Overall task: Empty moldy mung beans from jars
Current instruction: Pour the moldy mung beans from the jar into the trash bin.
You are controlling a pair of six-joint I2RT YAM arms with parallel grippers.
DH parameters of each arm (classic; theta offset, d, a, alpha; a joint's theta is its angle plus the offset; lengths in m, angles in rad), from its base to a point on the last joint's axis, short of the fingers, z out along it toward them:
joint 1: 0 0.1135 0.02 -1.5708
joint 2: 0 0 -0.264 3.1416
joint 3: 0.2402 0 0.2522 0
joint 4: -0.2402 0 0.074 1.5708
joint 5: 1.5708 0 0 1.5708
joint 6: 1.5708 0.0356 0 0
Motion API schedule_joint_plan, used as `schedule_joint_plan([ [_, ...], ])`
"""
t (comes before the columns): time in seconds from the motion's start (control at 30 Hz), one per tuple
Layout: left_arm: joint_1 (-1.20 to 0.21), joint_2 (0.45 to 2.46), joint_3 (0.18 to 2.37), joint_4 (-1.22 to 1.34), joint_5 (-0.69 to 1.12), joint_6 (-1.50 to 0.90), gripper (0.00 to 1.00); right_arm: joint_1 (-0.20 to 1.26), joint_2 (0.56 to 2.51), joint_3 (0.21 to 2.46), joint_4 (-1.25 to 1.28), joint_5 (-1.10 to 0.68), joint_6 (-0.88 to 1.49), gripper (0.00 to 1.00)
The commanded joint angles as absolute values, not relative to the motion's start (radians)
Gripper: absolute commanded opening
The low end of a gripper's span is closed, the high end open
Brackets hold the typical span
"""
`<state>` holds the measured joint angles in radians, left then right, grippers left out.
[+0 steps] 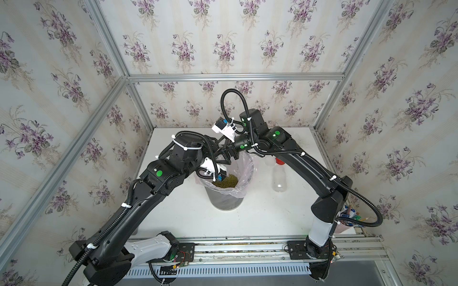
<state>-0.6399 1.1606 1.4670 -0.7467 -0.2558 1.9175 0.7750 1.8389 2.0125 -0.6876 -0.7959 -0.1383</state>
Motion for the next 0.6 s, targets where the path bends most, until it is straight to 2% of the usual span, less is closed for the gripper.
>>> schedule_joint_plan([
  [0.0,-0.640,1.156,1.475,-0.687,-0.247,1.993,0.00,0.779,1.851,2.027,-0.708,-0.813,-0.175,0.95],
  [0.17,-0.639,1.155,1.477,-0.687,-0.245,1.987,0.00,0.782,1.855,2.027,-0.717,-0.825,-0.179,0.85],
  [0.27,-0.640,1.156,1.475,-0.687,-0.250,1.987,0.00,0.784,1.853,2.028,-0.716,-0.835,-0.178,0.73],
  [0.33,-0.639,1.155,1.475,-0.686,-0.250,1.987,0.01,0.783,1.849,2.027,-0.715,-0.838,-0.176,0.61],
  [0.43,-0.639,1.151,1.474,-0.685,-0.253,1.985,0.05,0.784,1.847,2.025,-0.710,-0.833,-0.175,0.52],
  [0.57,-0.639,1.143,1.468,-0.675,-0.247,1.979,0.19,0.784,1.848,2.025,-0.703,-0.834,-0.170,0.44],
])
